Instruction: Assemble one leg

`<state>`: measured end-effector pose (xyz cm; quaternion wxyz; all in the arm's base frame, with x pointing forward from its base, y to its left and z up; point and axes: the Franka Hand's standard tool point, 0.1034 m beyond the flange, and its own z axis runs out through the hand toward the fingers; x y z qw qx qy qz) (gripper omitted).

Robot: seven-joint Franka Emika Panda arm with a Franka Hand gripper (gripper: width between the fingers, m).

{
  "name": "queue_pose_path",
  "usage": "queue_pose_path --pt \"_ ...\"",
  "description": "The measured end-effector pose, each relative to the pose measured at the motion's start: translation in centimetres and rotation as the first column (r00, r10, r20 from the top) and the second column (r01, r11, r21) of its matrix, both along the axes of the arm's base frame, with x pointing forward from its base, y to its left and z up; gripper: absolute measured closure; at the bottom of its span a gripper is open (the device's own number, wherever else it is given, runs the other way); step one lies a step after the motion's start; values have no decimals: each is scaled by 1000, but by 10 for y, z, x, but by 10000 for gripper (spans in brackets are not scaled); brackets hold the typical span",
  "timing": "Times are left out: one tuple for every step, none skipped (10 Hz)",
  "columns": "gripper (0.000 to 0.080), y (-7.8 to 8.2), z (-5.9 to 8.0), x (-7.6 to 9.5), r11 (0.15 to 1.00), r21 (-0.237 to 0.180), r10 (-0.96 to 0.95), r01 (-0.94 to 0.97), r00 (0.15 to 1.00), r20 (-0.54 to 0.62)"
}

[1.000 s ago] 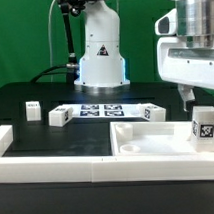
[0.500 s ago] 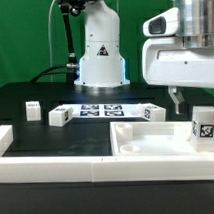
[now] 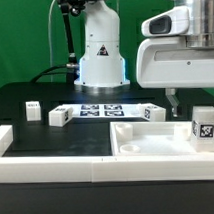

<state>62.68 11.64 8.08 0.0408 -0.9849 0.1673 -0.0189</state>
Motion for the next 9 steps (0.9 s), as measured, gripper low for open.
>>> queue_pose_path --pt "151 0 -1 0 1000 -1 10 -10 1000 12" --pt "175 0 -2 -1 1000 -1 10 -10 1000 18" --pt "175 0 -2 0 1000 -1 9 -9 1000 18" --pt "350 0 -2 0 1000 -1 9 -9 1000 18" --pt "510 0 -2 0 1000 -1 9 -9 1000 18" --pt "510 0 -2 0 1000 -1 9 -9 1000 18" --pt "508 0 -2 0 1000 -1 1 -1 1000 18" --pt "508 0 -2 0 1000 1 -21 21 1000 16" --pt "508 0 -2 0 999 2 -34 34 999 15"
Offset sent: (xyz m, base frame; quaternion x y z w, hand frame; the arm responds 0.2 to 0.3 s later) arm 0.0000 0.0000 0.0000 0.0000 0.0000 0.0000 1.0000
